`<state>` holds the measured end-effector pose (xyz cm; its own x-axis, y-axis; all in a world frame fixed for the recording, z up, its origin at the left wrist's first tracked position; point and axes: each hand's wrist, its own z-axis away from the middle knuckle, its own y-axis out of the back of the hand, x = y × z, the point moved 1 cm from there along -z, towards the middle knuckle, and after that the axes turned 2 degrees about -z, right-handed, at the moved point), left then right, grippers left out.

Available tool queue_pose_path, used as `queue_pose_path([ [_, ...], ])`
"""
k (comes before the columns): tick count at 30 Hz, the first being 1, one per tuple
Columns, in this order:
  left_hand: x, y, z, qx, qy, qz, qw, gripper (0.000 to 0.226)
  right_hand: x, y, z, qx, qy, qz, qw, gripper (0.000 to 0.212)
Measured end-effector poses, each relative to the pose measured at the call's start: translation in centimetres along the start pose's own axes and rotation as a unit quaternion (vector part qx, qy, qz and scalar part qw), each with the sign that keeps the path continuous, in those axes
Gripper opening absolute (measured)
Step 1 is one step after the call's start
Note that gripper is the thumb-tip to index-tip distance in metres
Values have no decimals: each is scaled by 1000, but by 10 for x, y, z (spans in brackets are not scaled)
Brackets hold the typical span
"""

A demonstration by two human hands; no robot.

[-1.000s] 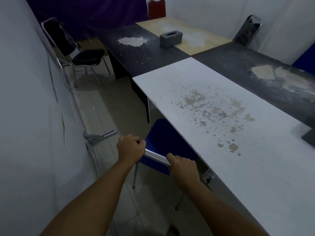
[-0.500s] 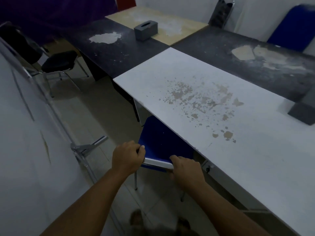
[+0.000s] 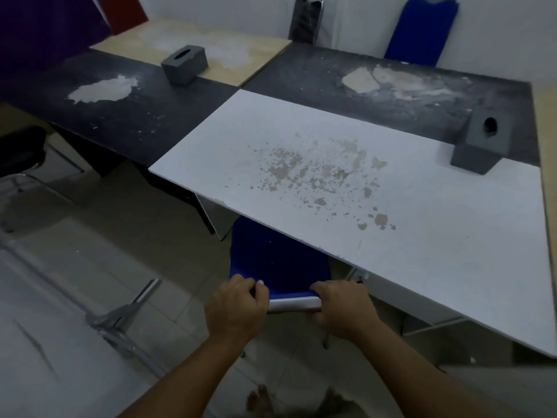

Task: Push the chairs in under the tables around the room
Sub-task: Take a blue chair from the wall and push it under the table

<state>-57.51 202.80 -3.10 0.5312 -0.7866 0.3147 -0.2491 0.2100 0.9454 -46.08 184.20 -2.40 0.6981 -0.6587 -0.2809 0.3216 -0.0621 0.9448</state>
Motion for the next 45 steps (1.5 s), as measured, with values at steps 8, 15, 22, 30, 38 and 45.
queue_pose_path([
  [8,-7,0,-19,-11,-11,0,1000,51,-6,3,-6,12,-10,-12,1000,26],
  [15,0,-1,-54,-36,-55,-5,998,48,-3,2,-13,34,-45,-36,998,19],
  [22,-3,-4,-75,-29,-103,22,994,47,-6,1,-20,64,-89,-38,993,23],
  [30,-23,2,-104,-27,-144,34,989,48,-31,-4,-41,76,-129,-35,988,27],
  [38,-43,6,-137,-30,-180,25,983,48,-53,-4,-63,72,-160,-26,984,24],
  [45,-46,7,-158,-42,-208,23,977,49,-60,-7,-73,80,-190,-31,978,23],
])
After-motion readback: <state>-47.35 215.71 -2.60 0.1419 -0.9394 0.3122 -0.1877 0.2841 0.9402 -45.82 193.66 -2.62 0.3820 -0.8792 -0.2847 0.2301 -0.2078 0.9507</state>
